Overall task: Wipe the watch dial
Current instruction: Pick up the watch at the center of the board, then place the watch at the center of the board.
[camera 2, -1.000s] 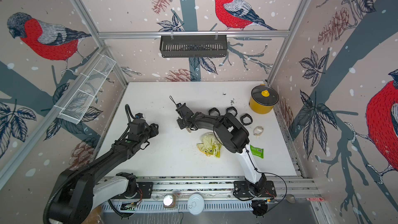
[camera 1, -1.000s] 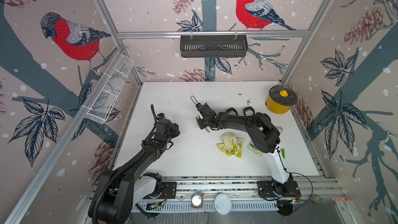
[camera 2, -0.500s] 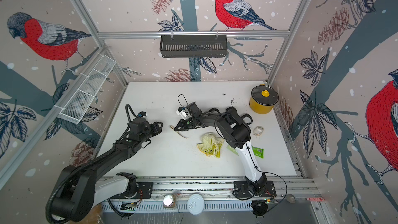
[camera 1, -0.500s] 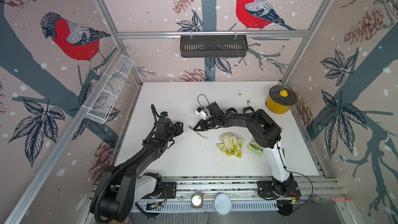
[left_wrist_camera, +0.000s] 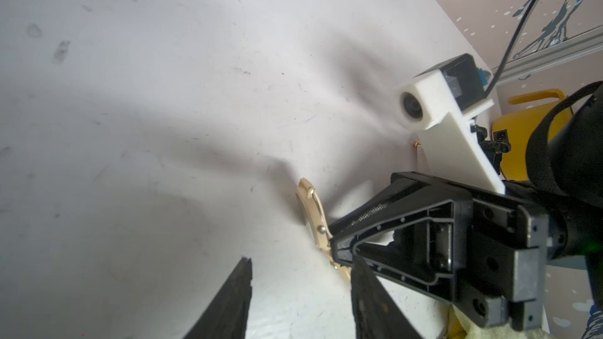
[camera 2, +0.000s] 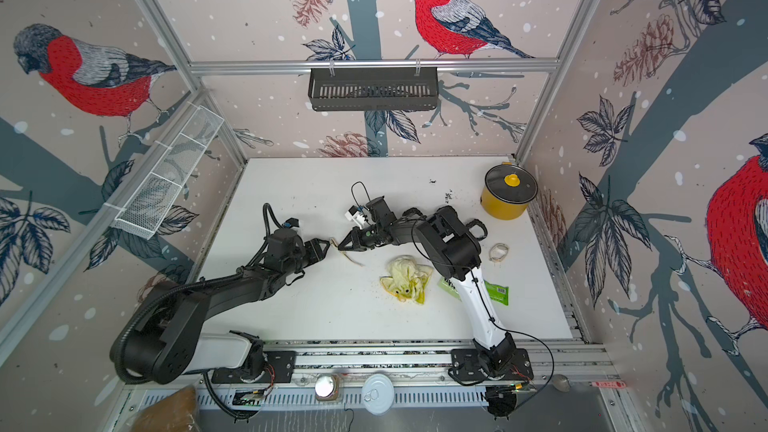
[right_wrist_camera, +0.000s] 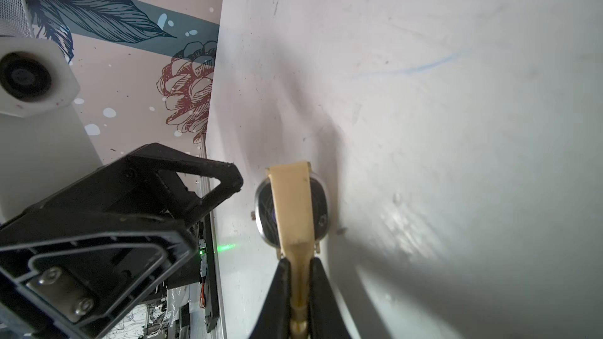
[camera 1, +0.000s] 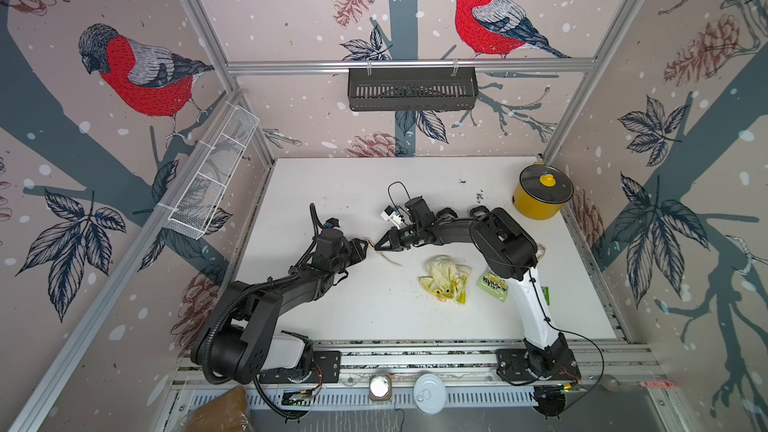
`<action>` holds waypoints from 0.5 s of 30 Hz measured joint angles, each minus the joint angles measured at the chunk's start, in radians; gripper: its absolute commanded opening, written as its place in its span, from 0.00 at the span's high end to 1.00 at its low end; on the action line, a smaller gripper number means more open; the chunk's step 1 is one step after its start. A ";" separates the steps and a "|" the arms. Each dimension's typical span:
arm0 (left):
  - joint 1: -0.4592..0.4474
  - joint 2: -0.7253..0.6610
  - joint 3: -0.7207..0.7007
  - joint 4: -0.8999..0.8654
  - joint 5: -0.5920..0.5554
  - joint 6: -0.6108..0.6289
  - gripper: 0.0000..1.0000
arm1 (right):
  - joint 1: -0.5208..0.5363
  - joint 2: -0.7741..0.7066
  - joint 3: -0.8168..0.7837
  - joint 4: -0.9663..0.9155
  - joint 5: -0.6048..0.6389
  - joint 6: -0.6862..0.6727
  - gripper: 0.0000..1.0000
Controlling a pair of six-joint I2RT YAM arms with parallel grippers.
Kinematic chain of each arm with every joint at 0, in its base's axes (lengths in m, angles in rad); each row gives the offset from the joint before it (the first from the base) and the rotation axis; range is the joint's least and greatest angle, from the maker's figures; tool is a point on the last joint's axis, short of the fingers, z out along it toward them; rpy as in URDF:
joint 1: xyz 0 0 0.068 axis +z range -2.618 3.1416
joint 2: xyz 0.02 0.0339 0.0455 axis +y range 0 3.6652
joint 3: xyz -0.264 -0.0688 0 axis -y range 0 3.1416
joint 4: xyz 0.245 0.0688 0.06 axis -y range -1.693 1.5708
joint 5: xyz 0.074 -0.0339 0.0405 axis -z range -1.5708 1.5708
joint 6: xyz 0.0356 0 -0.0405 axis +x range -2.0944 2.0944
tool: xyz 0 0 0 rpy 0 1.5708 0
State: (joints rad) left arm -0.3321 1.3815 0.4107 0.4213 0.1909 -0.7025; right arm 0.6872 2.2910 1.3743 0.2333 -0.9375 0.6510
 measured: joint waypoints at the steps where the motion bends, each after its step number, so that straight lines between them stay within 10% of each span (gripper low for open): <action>1: -0.004 0.012 0.006 0.010 0.003 -0.004 0.52 | 0.000 0.000 0.000 0.002 0.000 0.001 0.88; 15: -0.053 0.120 0.063 0.083 0.009 -0.051 0.58 | -0.008 0.000 -0.013 0.028 -0.003 0.026 0.87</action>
State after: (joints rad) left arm -0.3851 1.5013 0.4740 0.5045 0.2001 -0.7540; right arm 0.6796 2.2910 1.3617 0.2611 -0.9409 0.6769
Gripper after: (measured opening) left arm 0.424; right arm 0.135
